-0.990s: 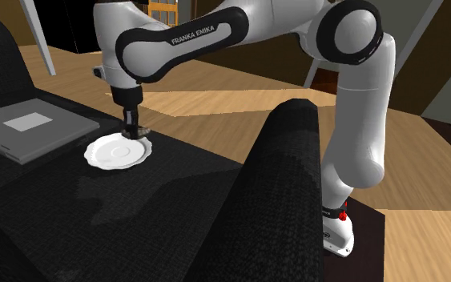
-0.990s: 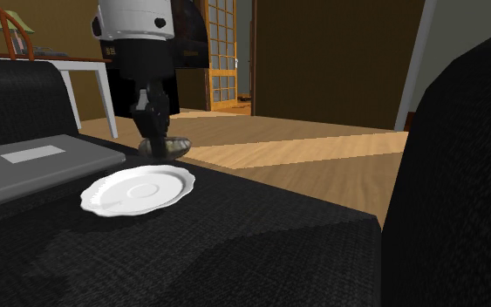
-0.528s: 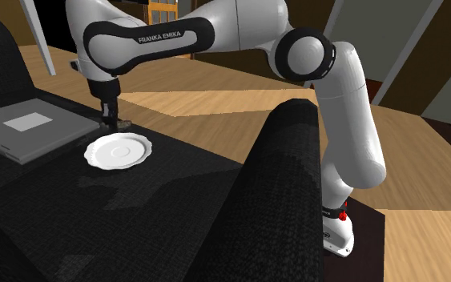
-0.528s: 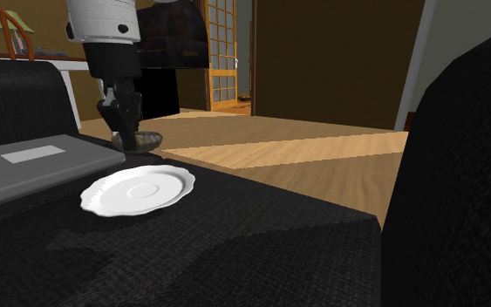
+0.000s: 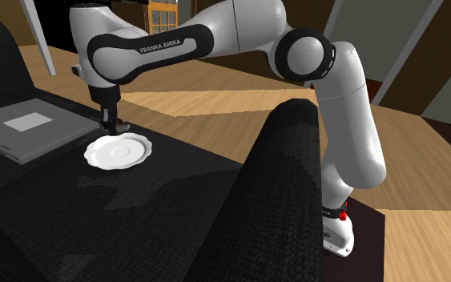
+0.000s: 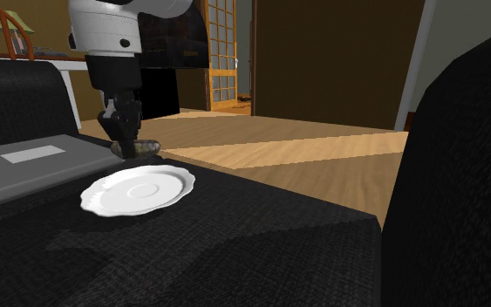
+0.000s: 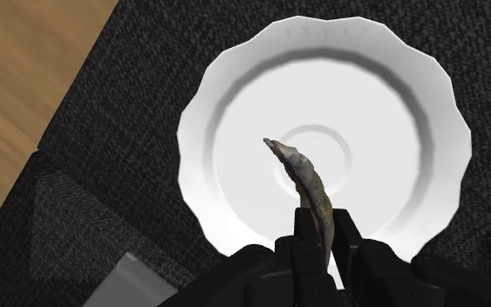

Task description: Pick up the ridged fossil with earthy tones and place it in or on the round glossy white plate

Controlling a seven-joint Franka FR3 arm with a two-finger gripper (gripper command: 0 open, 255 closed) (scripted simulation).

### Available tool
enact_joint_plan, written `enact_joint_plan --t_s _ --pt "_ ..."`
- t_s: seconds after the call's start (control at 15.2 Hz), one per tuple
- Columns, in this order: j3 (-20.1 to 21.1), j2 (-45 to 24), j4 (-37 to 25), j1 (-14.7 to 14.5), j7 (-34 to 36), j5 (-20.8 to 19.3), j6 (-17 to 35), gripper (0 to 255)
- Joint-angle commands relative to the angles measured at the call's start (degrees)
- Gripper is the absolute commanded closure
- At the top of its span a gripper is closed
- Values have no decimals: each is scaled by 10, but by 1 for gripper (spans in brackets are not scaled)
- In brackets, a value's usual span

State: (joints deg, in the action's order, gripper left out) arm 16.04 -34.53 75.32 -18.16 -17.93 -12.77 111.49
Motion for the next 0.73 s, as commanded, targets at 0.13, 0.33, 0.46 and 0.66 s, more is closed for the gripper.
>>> enact_joint_plan --t_s 0.13,0.33,0.46,0.66 --pt "-5 -36 11 -3 1 -1 20 255" --pt "-7 -36 11 -4 0 1 20 255" --pt "-8 -36 11 -5 0 2 20 255" --pt "-10 -38 4 -6 -2 3 16 0"
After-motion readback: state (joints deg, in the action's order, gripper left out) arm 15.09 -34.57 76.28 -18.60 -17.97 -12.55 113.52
